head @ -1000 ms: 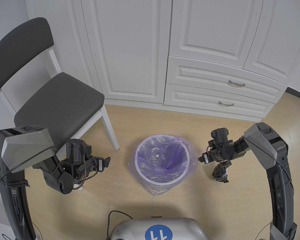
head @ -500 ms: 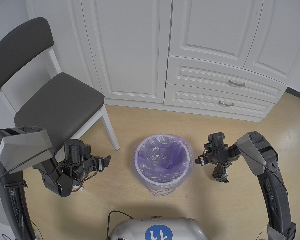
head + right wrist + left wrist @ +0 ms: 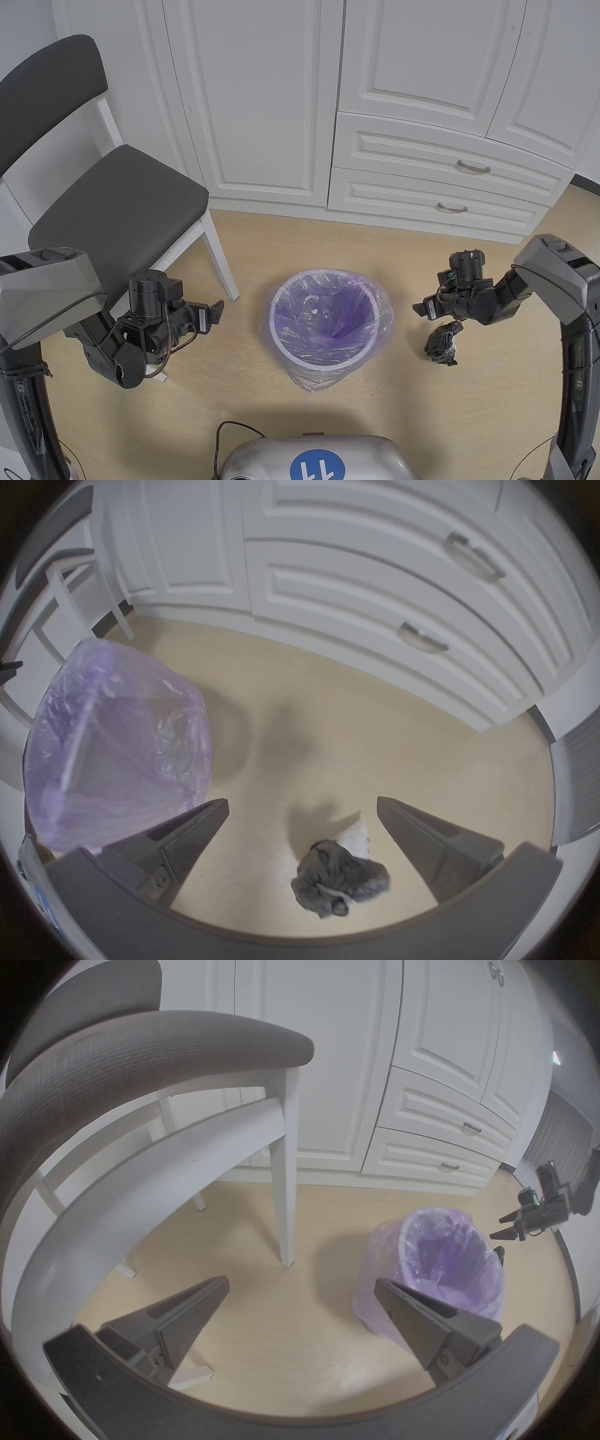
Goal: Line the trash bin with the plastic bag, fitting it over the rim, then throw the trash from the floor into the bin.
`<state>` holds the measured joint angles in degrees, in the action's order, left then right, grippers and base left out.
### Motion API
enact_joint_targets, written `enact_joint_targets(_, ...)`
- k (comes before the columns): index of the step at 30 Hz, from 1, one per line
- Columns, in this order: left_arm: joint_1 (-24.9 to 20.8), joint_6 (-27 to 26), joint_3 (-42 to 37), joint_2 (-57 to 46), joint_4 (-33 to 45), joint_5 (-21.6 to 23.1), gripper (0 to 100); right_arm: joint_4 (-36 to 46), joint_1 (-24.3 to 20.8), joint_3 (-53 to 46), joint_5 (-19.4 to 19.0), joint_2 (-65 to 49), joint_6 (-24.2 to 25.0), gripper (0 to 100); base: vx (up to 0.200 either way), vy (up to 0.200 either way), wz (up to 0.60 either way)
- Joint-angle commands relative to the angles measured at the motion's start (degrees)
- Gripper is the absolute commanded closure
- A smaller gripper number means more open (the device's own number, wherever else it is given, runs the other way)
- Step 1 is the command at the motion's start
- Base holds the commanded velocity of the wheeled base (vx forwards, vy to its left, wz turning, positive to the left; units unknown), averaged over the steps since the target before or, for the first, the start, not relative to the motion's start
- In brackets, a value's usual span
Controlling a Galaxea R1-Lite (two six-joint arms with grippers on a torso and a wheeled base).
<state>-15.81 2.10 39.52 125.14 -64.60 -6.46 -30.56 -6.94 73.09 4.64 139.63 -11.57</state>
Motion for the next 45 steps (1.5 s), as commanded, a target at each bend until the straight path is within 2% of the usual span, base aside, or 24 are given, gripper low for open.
enact_joint_targets(1,-2.7,2.4,6.8,-0.2,2.8,3.3,0,-20.0,-3.0,-30.7,6.7,-22.7,2.5,0,0.0,0.0,0.0)
enact_joint_targets(3,-4.5,4.4,9.7,-0.2,5.0,5.7,0,-25.4,-5.9,-34.6,9.7,-23.1,7.4,0,0.0,0.0,0.0)
enact_joint_targets(5,-5.5,4.8,13.0,-0.1,8.3,6.6,0,-28.4,-7.0,-35.6,10.8,-23.3,9.2,0,0.0,0.0,0.0)
enact_joint_targets(9,-7.8,5.8,21.6,2.2,18.4,6.8,0,-28.6,-7.9,-36.1,11.2,-26.2,9.0,0,0.0,0.0,0.0)
enact_joint_targets(13,-10.6,7.8,26.6,4.8,23.6,5.8,0,-27.6,-9.0,-36.3,11.2,-28.0,9.1,0,0.0,0.0,0.0)
enact_joint_targets(17,-12.7,7.8,26.8,8.0,24.1,2.1,0,-27.4,-9.9,-36.1,11.8,-27.6,8.8,0,0.0,0.0,0.0)
enact_joint_targets(21,-12.8,7.8,26.7,12.1,24.1,-2.9,0,-27.4,-9.6,-36.4,12.5,-27.6,7.9,0,0.0,0.0,0.0)
enact_joint_targets(26,-12.8,7.8,28.1,17.2,23.5,-6.7,0,-27.4,-9.4,-36.3,12.5,-27.3,7.4,0,0.0,0.0,0.0)
enact_joint_targets(36,-13.2,13.2,36.3,22.0,24.1,-6.9,0,-28.1,-10.7,-36.2,12.6,-24.4,7.4,0,0.0,0.0,0.0)
enact_joint_targets(45,-13.0,12.1,35.9,21.6,25.3,-8.4,0,-28.1,-12.0,-36.2,12.8,-21.2,7.4,0,0.0,0.0,0.0)
